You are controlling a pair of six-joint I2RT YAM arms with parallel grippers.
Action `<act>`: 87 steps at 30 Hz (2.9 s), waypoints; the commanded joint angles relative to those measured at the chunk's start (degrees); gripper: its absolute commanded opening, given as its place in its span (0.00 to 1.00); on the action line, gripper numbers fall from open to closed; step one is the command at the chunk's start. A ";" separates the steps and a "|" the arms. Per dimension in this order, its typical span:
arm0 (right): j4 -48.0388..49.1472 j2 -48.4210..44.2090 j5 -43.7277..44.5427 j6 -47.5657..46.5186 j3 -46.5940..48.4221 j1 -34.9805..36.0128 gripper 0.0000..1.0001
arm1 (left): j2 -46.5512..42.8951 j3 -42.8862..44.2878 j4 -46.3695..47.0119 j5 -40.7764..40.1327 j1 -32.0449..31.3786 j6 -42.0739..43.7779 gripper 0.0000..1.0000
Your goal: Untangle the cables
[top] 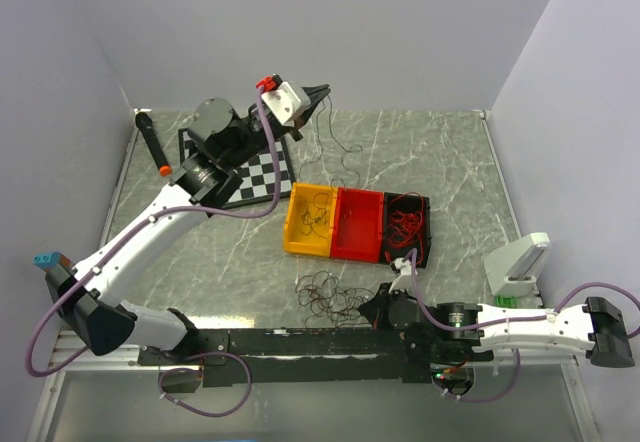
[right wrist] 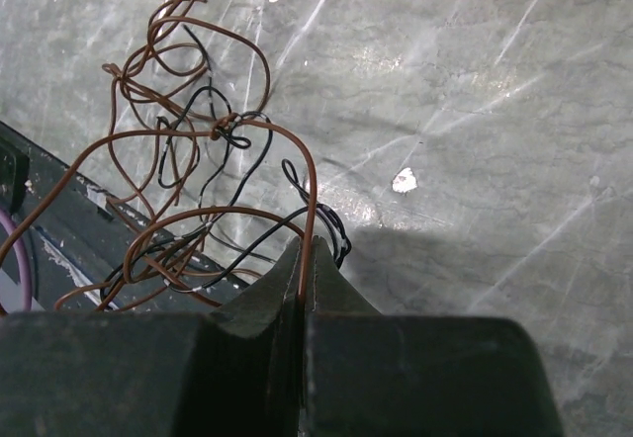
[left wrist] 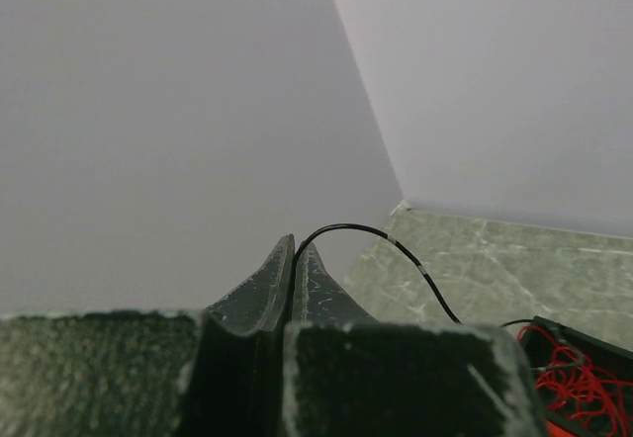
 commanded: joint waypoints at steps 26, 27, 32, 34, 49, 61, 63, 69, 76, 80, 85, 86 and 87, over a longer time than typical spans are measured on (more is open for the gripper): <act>2.11 -4.76 1.33 0.87 -2.25 0.57 0.00 | 14.15 4.69 2.39 -17.26 -1.52 -25.86 0.01; 2.20 -4.94 1.33 0.78 -2.34 0.57 0.00 | 14.67 5.13 2.47 -19.00 -1.52 -26.57 0.01; 2.37 -5.29 1.06 0.43 -2.43 0.57 0.00 | 17.66 8.46 2.39 -18.14 -3.71 -28.77 0.01; 2.37 -4.94 0.97 0.43 -2.25 0.57 0.00 | 18.72 9.87 1.86 -18.13 -5.11 -29.39 0.01; -1.23 -3.79 2.82 -2.73 3.72 0.57 0.48 | 14.61 3.13 0.02 -23.05 -7.41 -31.76 0.01; -6.06 -4.94 4.40 -3.79 8.38 0.57 0.62 | 5.37 -12.35 -1.39 -23.31 -4.42 -34.75 0.01; -6.76 -5.37 4.66 -4.05 8.91 0.66 0.64 | 4.40 -13.67 -2.35 -24.02 -3.46 -34.31 0.01; -7.91 -5.46 5.55 -4.50 9.09 0.66 0.64 | 0.19 -18.33 -4.20 -22.09 -1.26 -32.03 0.01; -4.66 -4.50 3.35 -4.05 6.71 0.66 0.63 | -5.27 -21.67 -1.92 -19.02 3.05 -34.75 0.01; -3.96 -2.13 3.08 -3.79 6.97 0.66 0.63 | -6.50 -23.60 -2.36 -17.96 3.32 -34.75 0.01; -3.34 -1.68 2.56 -2.65 6.10 0.66 0.63 | -9.31 -29.05 -3.24 -18.58 3.58 -34.84 0.01; -3.34 -1.95 2.47 -2.39 5.84 0.66 0.63 | -9.84 -30.01 -3.32 -18.31 3.84 -34.49 0.01; -3.34 -2.21 2.29 -2.30 5.57 0.66 0.63 | -10.45 -31.07 -3.24 -18.83 3.85 -34.22 0.01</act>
